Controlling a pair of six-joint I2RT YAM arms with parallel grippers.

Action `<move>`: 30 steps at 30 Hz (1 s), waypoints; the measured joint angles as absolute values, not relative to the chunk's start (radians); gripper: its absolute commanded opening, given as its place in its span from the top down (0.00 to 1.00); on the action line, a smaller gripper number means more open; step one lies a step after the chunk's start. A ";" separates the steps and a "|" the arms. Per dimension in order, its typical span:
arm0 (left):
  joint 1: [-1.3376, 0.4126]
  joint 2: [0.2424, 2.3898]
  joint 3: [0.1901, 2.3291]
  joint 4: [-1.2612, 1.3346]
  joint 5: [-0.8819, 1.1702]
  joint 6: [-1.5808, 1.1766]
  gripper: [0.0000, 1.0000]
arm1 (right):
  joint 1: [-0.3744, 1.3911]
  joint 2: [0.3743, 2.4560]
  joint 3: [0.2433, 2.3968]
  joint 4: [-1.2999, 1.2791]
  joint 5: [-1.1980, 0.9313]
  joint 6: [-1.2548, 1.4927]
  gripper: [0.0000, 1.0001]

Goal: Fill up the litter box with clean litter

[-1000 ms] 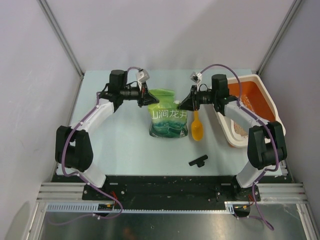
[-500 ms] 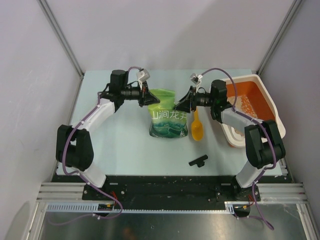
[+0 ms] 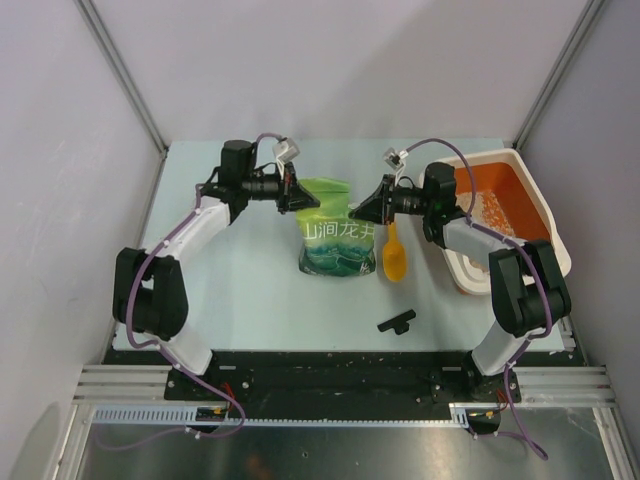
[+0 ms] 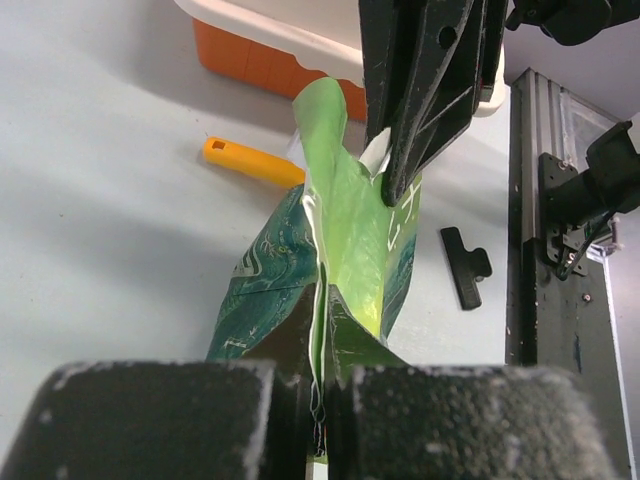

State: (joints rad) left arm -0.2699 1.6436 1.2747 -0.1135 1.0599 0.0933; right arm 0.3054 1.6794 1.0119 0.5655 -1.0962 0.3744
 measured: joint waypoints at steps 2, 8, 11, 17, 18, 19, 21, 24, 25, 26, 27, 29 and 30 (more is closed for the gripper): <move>-0.270 1.649 1.275 -0.113 1.061 0.084 1.00 | 0.300 1.679 1.011 0.558 -1.094 0.388 0.98; -0.266 1.651 1.275 -0.118 1.058 -0.015 0.62 | 0.284 1.707 1.006 0.607 -1.113 0.560 1.00; -0.253 1.650 1.267 -0.118 1.047 -0.086 0.54 | 0.278 1.725 0.999 0.643 -1.136 0.683 1.00; -0.220 1.633 1.186 -0.122 1.030 -0.260 0.62 | 0.279 1.727 0.995 0.640 -1.151 0.781 1.00; -0.220 1.631 1.175 -0.123 1.028 -0.281 0.65 | 0.279 1.727 0.995 0.635 -1.153 0.787 1.00; -0.221 1.631 1.168 -0.125 1.028 -0.302 0.70 | 0.278 1.727 0.995 0.628 -1.156 0.794 1.00; -0.223 1.631 1.166 -0.126 1.030 -0.340 0.89 | 0.278 1.727 0.995 0.616 -1.159 0.805 1.00; -0.221 1.631 1.166 -0.122 1.051 -0.394 1.00 | 0.274 1.732 1.000 0.601 -1.170 0.833 1.00; -0.219 1.631 1.166 -0.121 1.058 -0.416 1.00 | 0.270 1.740 1.005 0.596 -1.182 0.851 1.00; -0.217 1.631 1.166 -0.120 1.061 -0.432 1.00 | 0.267 1.750 1.012 0.595 -1.193 0.874 1.00; -0.213 1.631 1.166 -0.118 1.062 -0.448 1.00 | 0.263 1.760 1.019 0.595 -1.207 0.898 1.00; -0.210 1.631 1.166 -0.118 1.064 -0.483 1.00 | 0.258 1.781 1.038 0.591 -1.231 0.950 1.00; -0.208 1.631 1.167 -0.117 1.067 -0.500 1.00 | 0.256 1.794 1.048 0.589 -1.244 0.979 1.00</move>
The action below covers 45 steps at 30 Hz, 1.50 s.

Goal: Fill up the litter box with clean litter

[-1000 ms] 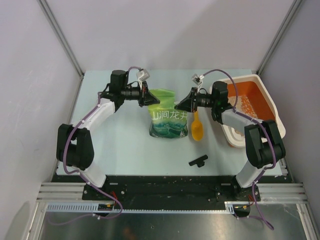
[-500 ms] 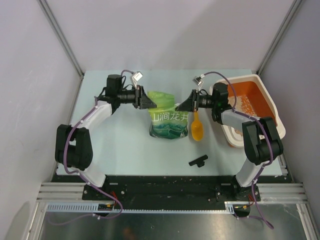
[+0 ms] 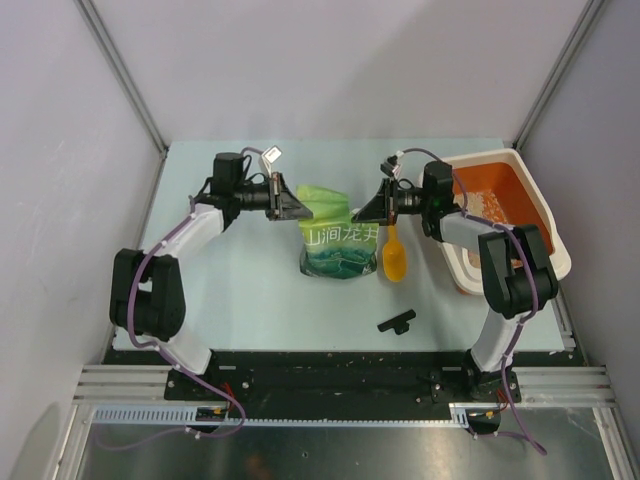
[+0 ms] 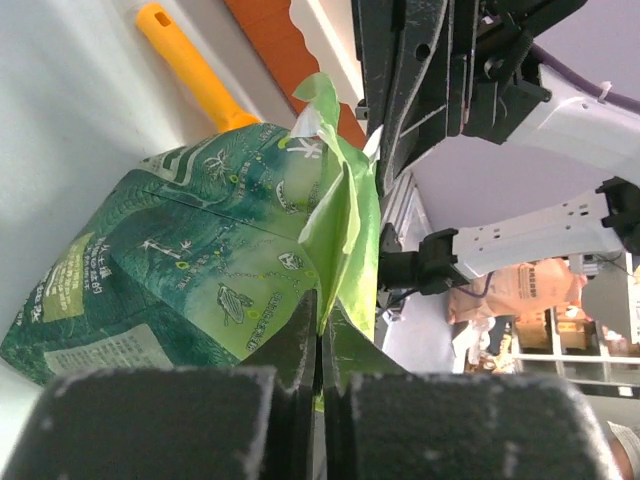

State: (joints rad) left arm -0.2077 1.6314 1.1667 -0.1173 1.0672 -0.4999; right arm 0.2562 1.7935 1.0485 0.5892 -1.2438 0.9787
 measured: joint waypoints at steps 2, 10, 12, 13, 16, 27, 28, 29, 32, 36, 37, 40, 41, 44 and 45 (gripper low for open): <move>-0.205 1.634 1.168 -0.114 1.069 -0.536 1.00 | 0.252 1.816 1.072 0.564 -1.265 1.032 1.00; -0.199 1.669 1.168 -0.115 1.058 -0.643 1.00 | 0.246 1.852 1.162 0.298 -1.277 1.088 1.00; -0.198 1.672 1.168 -0.115 1.058 -0.656 1.00 | 0.246 1.852 1.173 0.246 -1.272 1.087 1.00; -0.197 1.673 1.168 -0.114 1.058 -0.656 0.97 | 0.246 1.852 1.177 0.226 -1.269 1.085 1.00; -0.193 1.684 1.188 -0.124 1.060 -0.633 0.73 | 0.246 1.852 1.194 0.162 -1.262 1.075 1.00; -0.168 1.519 1.367 -0.139 0.990 -0.049 0.35 | 0.202 1.878 1.248 0.078 -1.262 1.064 1.00; -0.193 1.489 1.367 -0.139 0.991 0.011 0.35 | 0.202 1.880 1.251 0.079 -1.262 1.065 1.00; -0.215 1.468 1.368 -0.139 0.995 0.054 0.34 | 0.201 1.882 1.253 0.079 -1.262 1.065 1.00; -0.332 1.458 1.377 -0.158 0.987 0.244 0.32 | 0.196 1.889 1.257 0.073 -1.263 1.065 1.00; -0.479 1.542 1.377 -0.206 0.926 0.477 0.32 | 0.193 1.891 1.259 0.071 -1.265 1.065 1.00; -0.498 1.568 1.377 -0.216 0.913 0.510 0.33 | 0.193 1.892 1.259 0.071 -1.266 1.065 1.00; -0.530 1.655 1.377 -0.258 0.873 0.627 0.36 | 0.193 1.893 1.259 0.070 -1.271 1.065 1.00; -0.531 1.676 1.377 -0.269 0.860 0.654 0.37 | 0.193 1.895 1.260 0.070 -1.273 1.065 1.00; -0.527 1.704 1.377 -0.301 0.830 0.712 0.43 | 0.192 1.896 1.262 0.067 -1.273 1.065 1.00; -0.525 1.706 1.377 -0.309 0.822 0.730 0.48 | 0.192 1.897 1.264 0.065 -1.273 1.065 1.00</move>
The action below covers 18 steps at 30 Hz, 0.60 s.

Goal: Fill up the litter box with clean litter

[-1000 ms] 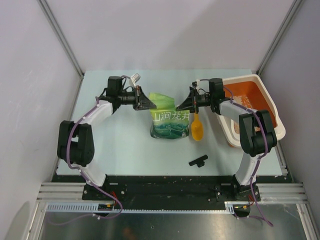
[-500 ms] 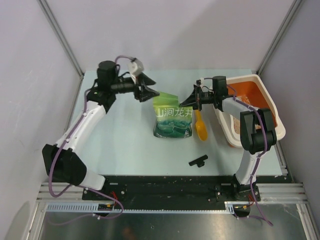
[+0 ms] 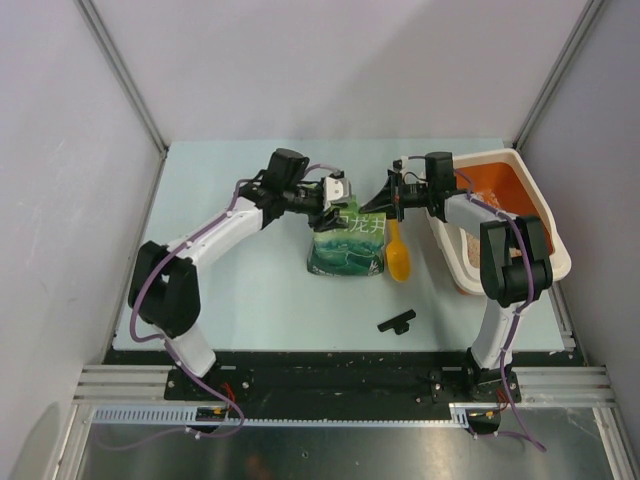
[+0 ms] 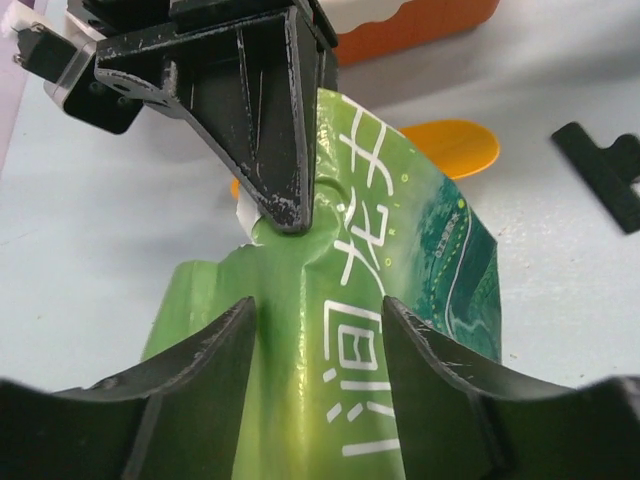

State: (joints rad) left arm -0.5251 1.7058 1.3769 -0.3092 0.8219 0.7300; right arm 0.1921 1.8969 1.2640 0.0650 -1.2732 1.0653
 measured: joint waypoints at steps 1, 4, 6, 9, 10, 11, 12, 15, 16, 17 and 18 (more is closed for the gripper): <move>-0.525 1.706 1.377 -0.313 0.816 0.746 0.51 | 0.192 1.898 1.265 0.065 -1.274 1.065 1.00; -0.524 1.706 1.377 -0.319 0.801 0.786 0.60 | 0.191 1.900 1.266 0.064 -1.275 1.065 1.00; -0.524 1.706 1.377 -0.321 0.791 0.799 0.70 | 0.189 1.901 1.267 0.058 -1.277 1.064 1.00; -0.524 1.706 1.374 -0.325 0.790 0.807 0.90 | 0.185 1.901 1.267 0.041 -1.277 1.057 1.00; -0.524 1.706 1.374 -0.324 0.792 0.809 0.94 | 0.183 1.901 1.267 0.032 -1.278 1.053 0.94; -0.525 1.706 1.374 -0.323 0.794 0.807 0.96 | 0.182 1.901 1.270 0.015 -1.279 1.043 0.87; -0.525 1.706 1.374 -0.324 0.796 0.804 1.00 | 0.181 1.901 1.272 0.004 -1.281 1.034 0.78; -0.524 1.706 1.370 -0.328 0.809 0.789 1.00 | 0.161 1.901 1.295 -0.027 -1.277 0.990 0.65; -0.520 1.706 1.368 -0.328 0.816 0.783 1.00 | 0.138 1.901 1.313 -0.034 -1.267 0.960 0.62; -0.518 1.705 1.365 -0.327 0.822 0.776 1.00 | 0.112 1.900 1.335 -0.042 -1.259 0.934 0.61; -0.516 1.701 1.359 -0.325 0.826 0.771 1.00 | 0.086 1.900 1.362 -0.054 -1.246 0.899 0.61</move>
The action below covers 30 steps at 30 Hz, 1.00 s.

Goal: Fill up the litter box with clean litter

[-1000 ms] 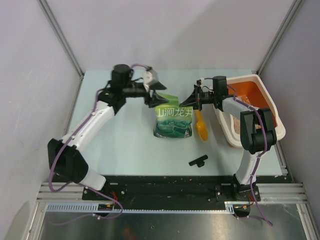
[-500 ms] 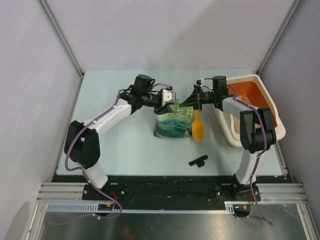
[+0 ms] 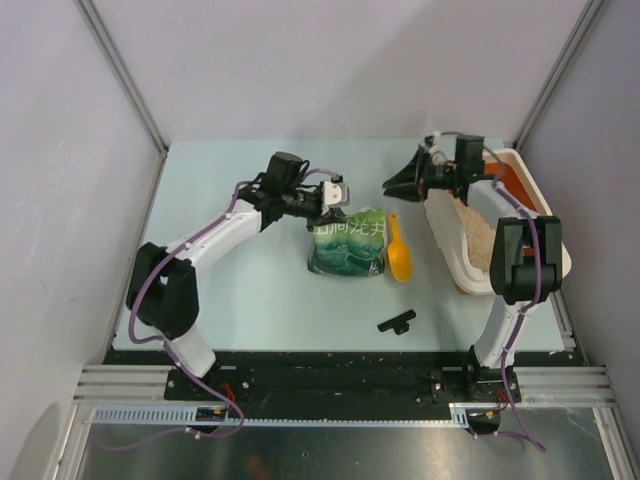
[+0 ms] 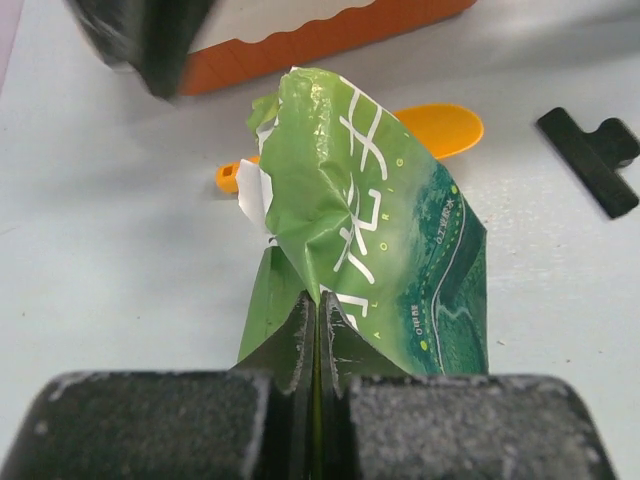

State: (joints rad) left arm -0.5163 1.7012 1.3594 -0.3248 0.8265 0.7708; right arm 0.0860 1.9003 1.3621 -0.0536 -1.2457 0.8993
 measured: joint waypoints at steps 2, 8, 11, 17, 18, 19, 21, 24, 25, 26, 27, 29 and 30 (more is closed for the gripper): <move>-0.515 1.687 1.341 -0.324 0.836 0.763 1.00 | 0.044 1.900 1.424 -0.086 -1.219 0.822 0.60; -0.512 1.651 1.301 -0.320 0.852 0.749 1.00 | 0.040 1.840 1.626 -0.311 -1.112 0.329 0.57; -0.505 1.647 1.293 -0.316 0.862 0.739 1.00 | 0.137 1.710 1.590 -0.387 -1.043 -0.009 0.52; -0.492 1.643 1.288 -0.317 0.875 0.722 1.00 | 0.381 1.393 1.357 -0.420 -0.937 -0.591 0.50; -0.490 1.643 1.288 -0.317 0.876 0.721 1.00 | 0.386 1.379 1.345 -0.422 -0.929 -0.644 0.48; -0.489 1.643 1.288 -0.317 0.877 0.716 1.00 | 0.386 1.373 1.337 -0.427 -0.920 -0.703 0.48; -0.486 1.643 1.288 -0.317 0.879 0.713 1.00 | 0.383 1.385 1.328 -0.446 -0.896 -0.817 0.46; -0.484 1.643 1.288 -0.317 0.884 0.707 1.00 | 0.391 1.414 1.311 -0.500 -0.862 -0.971 0.45; -0.483 1.643 1.288 -0.318 0.886 0.706 1.00 | 0.400 1.423 1.304 -0.517 -0.852 -1.016 0.45; -0.483 1.643 1.288 -0.318 0.887 0.705 1.00 | 0.408 1.431 1.300 -0.530 -0.846 -1.048 0.45; -0.482 1.644 1.288 -0.318 0.888 0.703 1.00 | 0.418 1.439 1.295 -0.541 -0.841 -1.084 0.45; -0.481 1.644 1.288 -0.318 0.891 0.696 1.00 | 0.434 1.454 1.288 -0.555 -0.833 -1.139 0.45; -0.480 1.644 1.288 -0.318 0.893 0.694 1.00 | 0.443 1.459 1.285 -0.557 -0.831 -1.161 0.45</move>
State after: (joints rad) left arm -0.4805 1.6440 1.2881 -0.3176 0.8928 0.6941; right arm 0.4427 1.4593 1.2854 -0.5571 -0.8307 -1.1610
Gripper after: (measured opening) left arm 0.014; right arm 0.548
